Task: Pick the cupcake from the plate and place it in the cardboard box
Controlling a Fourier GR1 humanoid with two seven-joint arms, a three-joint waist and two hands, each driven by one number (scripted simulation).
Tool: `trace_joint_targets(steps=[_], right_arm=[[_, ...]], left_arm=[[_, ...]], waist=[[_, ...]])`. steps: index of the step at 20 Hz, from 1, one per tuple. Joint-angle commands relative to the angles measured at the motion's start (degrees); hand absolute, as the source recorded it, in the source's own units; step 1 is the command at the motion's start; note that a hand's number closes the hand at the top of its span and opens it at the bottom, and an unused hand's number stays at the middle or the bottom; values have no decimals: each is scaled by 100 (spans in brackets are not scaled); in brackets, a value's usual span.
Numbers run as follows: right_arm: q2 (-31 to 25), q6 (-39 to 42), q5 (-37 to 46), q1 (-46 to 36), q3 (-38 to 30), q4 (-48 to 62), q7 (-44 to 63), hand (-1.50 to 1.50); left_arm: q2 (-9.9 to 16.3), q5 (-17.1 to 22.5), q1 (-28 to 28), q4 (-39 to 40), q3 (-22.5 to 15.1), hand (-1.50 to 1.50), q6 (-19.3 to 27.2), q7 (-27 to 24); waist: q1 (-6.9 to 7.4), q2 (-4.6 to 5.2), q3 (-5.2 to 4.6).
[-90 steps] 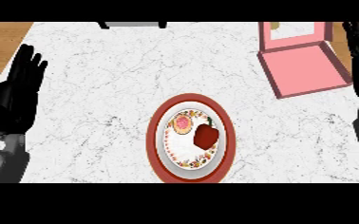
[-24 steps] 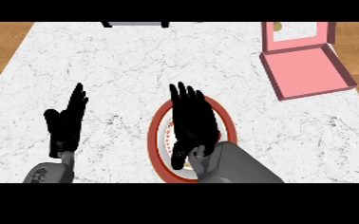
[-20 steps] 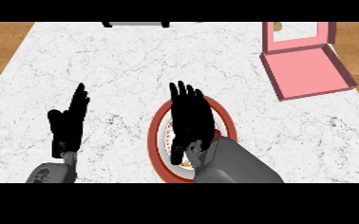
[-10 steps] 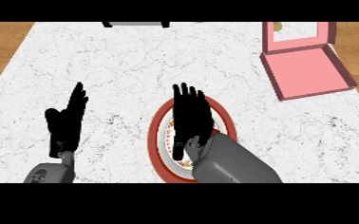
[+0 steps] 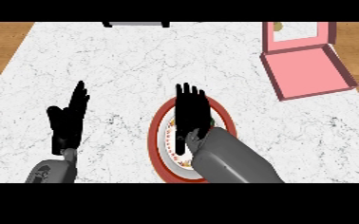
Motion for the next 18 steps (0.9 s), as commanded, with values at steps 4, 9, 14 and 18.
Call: trace_joint_targets(steps=[4, 9, 14, 18], right_arm=[[43, -320, 104, 324, 211, 272, 111, -150], [43, -562, -148, -162, 118, 1056, -256, -150], [44, -1001, -729, -723, 490, 1627, -173, -150], [44, -442, -330, -359, 126, 1009, -623, 150]], left_arm=[[-72, -88, -40, -135, 79, 0, -21, 215], [-209, -91, 231, 16, 116, 0, -212, -248], [-115, -252, 106, -283, 161, 0, -142, 215], [-81, -238, 387, -397, 223, 0, -339, 75]], waist=[[-29, -2, 1], [14, 6, 0], [69, 13, 1], [-3, -3, 1]])
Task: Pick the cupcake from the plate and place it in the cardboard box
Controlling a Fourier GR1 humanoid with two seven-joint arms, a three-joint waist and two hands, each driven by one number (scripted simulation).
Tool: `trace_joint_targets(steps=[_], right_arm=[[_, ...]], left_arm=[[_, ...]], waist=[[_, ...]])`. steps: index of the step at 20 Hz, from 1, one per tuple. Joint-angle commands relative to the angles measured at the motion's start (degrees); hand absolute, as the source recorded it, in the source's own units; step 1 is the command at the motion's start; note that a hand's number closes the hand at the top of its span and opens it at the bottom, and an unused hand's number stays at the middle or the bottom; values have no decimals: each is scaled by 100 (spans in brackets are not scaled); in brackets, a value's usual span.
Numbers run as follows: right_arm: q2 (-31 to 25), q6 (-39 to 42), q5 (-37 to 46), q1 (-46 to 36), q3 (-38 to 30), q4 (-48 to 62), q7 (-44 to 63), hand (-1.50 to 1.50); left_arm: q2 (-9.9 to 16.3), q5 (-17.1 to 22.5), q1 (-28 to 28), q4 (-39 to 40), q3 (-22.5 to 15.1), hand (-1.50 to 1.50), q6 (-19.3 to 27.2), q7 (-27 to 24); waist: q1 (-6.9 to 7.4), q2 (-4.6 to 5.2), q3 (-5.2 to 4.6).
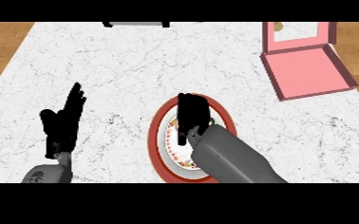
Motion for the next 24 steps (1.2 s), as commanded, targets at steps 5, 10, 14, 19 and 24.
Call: trace_joint_targets(steps=[5, 10, 14, 19, 24], right_arm=[[7, -471, 466, -148, 271, 8, -306, 150], [7, -719, 567, -218, 302, 339, -675, 150], [-1751, -321, 272, 1186, 1360, -1243, -2771, 150], [-3338, -693, 380, 1779, 1733, -2244, -4348, 150], [-5267, -1478, 51, 2462, 1212, -3413, -5750, 150]], left_arm=[[-225, -103, 89, 1, -25, 0, 39, -83], [-246, -224, 207, -13, 1, 0, 42, -188], [-91, -4, 141, 194, 271, 0, 8, -183], [-15, -1, 210, 118, 390, 0, 117, -70], [84, 92, 362, 119, 541, 0, 35, -241]], waist=[[-19, -8, -1], [-10, -6, 0], [-350, -80, 7], [-539, -136, 17], [-602, -128, 3]])
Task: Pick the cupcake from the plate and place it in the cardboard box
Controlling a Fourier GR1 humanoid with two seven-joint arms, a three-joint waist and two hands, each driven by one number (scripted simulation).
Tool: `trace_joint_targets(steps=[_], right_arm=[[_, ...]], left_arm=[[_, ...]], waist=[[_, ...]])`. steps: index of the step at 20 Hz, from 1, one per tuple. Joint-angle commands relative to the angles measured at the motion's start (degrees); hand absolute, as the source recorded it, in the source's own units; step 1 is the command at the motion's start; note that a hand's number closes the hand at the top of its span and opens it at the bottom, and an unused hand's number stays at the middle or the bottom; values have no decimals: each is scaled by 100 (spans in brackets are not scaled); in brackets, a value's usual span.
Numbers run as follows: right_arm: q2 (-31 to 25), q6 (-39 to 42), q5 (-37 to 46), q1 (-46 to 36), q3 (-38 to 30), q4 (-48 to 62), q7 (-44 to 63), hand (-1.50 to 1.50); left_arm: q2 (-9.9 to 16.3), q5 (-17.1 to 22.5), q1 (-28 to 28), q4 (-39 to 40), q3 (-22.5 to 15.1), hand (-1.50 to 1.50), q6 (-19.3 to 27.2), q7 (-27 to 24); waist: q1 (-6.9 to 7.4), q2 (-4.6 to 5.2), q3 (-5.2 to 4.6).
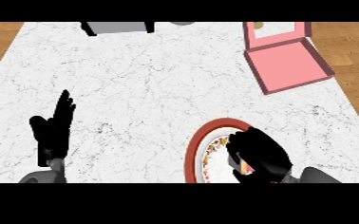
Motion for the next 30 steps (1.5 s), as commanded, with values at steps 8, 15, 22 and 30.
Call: trace_joint_targets(steps=[8, 15, 22, 30], right_arm=[[-3454, -1402, -2224, 1552, -1802, -2088, -2635, 150], [-4776, -1157, -4427, 2120, -3483, -1747, -3902, 150], [-4810, -570, -5459, 2183, -4727, -630, -4442, 150], [-3934, 821, -5073, 951, -4766, 871, -4334, 150]], left_arm=[[-15, 19, 220, -241, 16, 0, 21, 8], [-70, -30, 6, -148, -6, 0, 75, 63], [-48, -32, -64, -262, -121, 0, -134, 185], [-322, -368, -532, 55, -377, 0, 36, 186]], waist=[[-66, 36, -6], [-21, 65, -9], [294, 111, -14], [616, 191, -13]])
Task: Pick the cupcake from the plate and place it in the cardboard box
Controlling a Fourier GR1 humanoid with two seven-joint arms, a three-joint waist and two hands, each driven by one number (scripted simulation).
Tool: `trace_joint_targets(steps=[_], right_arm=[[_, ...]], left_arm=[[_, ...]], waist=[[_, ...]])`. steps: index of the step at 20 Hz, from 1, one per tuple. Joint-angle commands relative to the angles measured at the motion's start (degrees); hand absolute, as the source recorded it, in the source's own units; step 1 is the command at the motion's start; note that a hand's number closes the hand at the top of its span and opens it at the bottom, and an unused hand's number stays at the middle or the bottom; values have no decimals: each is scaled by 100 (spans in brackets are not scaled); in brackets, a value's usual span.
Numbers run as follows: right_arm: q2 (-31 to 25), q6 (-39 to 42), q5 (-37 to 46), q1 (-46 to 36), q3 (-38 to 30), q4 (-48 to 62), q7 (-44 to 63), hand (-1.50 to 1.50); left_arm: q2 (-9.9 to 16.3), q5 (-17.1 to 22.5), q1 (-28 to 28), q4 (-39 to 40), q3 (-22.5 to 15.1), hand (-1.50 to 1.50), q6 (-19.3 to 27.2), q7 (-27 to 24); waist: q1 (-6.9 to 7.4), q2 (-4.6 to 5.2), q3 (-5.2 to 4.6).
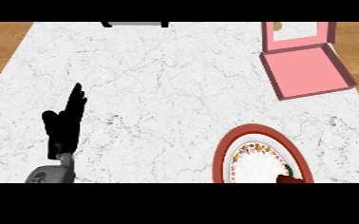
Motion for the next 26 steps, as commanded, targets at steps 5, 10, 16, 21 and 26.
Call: trace_joint_targets(steps=[5, 10, 16, 21, 26], right_arm=[[1552, 608, 1103, -1713, 625, 1348, 311, 150], [2460, 756, 1936, -2667, 881, 2800, -126, 150], [3317, 611, 2599, -3688, 978, 4447, -39, 150], [3723, 1381, 2606, -4270, 934, 5545, -256, -150], [3948, 2029, 2292, -4578, 547, 6265, -1027, -150]], left_arm=[[-135, -159, -293, 174, -140, 0, 12, 93], [-123, -92, -501, 320, -63, 0, -83, 115], [24, -85, -650, 306, 61, 0, -115, 217], [-15, -32, -128, -45, -75, 0, -311, -17], [-82, -95, -245, 176, -25, 0, -192, -106]], waist=[[264, 54, 3], [263, 64, 6], [278, 81, 9], [360, 88, 16], [318, 106, 19]])
